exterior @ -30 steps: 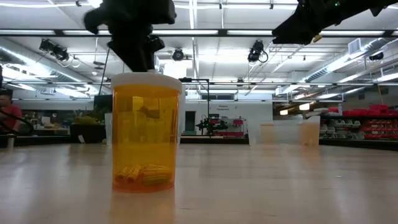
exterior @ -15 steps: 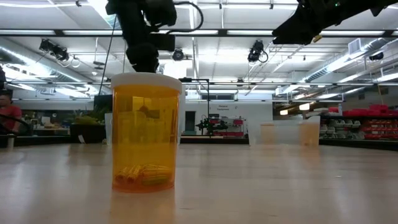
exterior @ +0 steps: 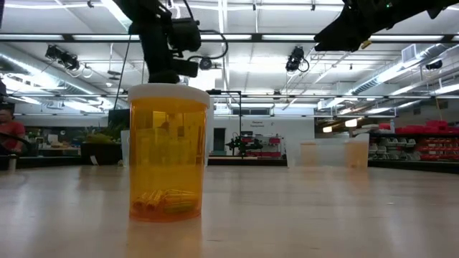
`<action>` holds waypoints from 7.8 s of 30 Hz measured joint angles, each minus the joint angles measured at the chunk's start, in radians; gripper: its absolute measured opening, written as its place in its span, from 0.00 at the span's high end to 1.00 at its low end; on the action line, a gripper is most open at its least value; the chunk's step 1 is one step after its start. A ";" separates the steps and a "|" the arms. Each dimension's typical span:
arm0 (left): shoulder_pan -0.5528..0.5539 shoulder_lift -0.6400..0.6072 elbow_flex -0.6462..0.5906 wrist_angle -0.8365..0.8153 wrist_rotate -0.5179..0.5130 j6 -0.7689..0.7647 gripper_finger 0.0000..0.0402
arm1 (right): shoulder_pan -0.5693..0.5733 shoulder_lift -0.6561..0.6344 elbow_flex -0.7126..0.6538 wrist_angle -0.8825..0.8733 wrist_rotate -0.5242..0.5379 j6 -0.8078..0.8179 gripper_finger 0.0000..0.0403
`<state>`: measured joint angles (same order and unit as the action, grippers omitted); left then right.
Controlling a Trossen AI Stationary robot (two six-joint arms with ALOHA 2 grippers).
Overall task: Pick and place medicine bottles into bin by pill shape (circle, oval)
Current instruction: Put the small orange tablet bottle into the left transparent bin, then put the large orange capsule bottle into the right transparent bin
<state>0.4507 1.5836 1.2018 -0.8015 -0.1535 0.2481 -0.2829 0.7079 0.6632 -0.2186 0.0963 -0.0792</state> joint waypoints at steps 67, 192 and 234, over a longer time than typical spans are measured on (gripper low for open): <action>-0.203 -0.080 0.001 0.177 0.114 -0.130 0.56 | 0.144 0.256 0.003 0.145 -0.023 0.038 0.29; -0.568 -1.449 -1.076 0.708 0.041 -0.341 0.57 | 0.636 1.291 0.849 0.122 -0.167 0.004 0.29; -0.607 -1.558 -1.192 0.884 0.045 -0.526 0.57 | 0.677 1.390 0.848 0.098 -0.251 -0.231 0.29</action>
<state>-0.1566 0.0254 0.0097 0.0824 -0.1085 -0.2775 0.3943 2.0975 1.5116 -0.1209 -0.1549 -0.3103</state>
